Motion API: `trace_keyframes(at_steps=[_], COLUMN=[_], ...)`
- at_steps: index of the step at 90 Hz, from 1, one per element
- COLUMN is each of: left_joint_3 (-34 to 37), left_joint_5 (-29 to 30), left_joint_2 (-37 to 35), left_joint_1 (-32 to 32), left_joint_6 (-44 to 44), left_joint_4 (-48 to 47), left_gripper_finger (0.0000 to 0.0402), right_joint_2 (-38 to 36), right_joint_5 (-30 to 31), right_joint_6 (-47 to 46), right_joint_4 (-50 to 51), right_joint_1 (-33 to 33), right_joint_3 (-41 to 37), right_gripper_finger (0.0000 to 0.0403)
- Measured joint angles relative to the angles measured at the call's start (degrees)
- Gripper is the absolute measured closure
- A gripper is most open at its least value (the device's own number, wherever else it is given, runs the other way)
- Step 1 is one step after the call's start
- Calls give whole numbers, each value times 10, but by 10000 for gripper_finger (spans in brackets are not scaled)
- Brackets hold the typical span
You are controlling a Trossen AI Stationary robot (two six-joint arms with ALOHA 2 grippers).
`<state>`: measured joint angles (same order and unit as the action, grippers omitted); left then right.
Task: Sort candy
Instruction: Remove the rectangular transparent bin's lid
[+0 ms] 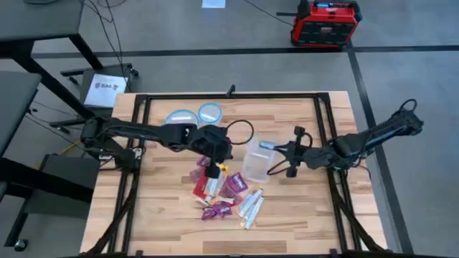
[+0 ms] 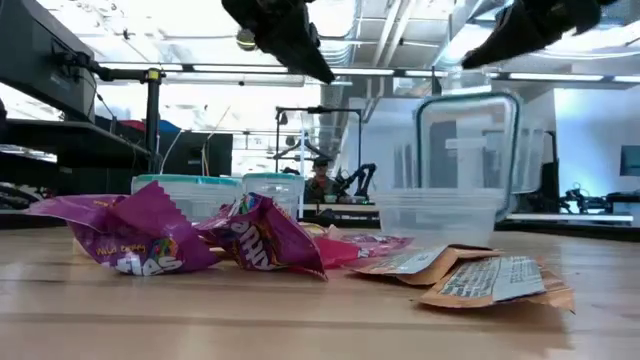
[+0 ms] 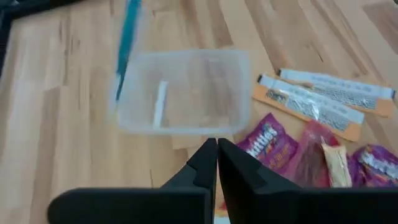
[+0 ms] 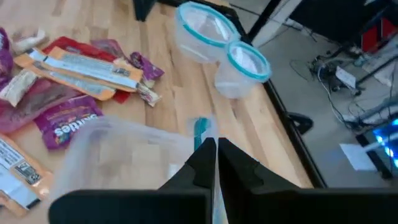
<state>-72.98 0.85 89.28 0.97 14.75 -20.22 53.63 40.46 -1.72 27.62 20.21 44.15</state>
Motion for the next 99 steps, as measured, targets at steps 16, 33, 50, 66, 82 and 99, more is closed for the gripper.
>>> trace_keyframes(at_steps=[16,33,50,66,82,99], left_joint_3=[0,0,0,0,0,0], left_joint_5=[1,0,0,-1,-1,-1], left_joint_2=[-9,-9,-9,-9,-9,-9], left_joint_1=[-14,-22,-22,-22,-22,-22], left_joint_6=[7,21,37,39,39,40], left_joint_4=[-31,-31,-20,-18,-18,-18], left_gripper_finger=[402,402,402,402,402,402], right_joint_2=[-7,-35,-112,-166,-169,-156], right_joint_5=[0,-3,-160,-356,-511,-600], right_joint_6=[-107,-190,-151,-66,9,75], right_joint_4=[153,266,212,133,117,120], right_joint_1=[3,-60,-225,-420,-571,-673], right_joint_3=[84,111,38,-47,-63,-63], right_gripper_finger=[403,403,403,403,402,402])
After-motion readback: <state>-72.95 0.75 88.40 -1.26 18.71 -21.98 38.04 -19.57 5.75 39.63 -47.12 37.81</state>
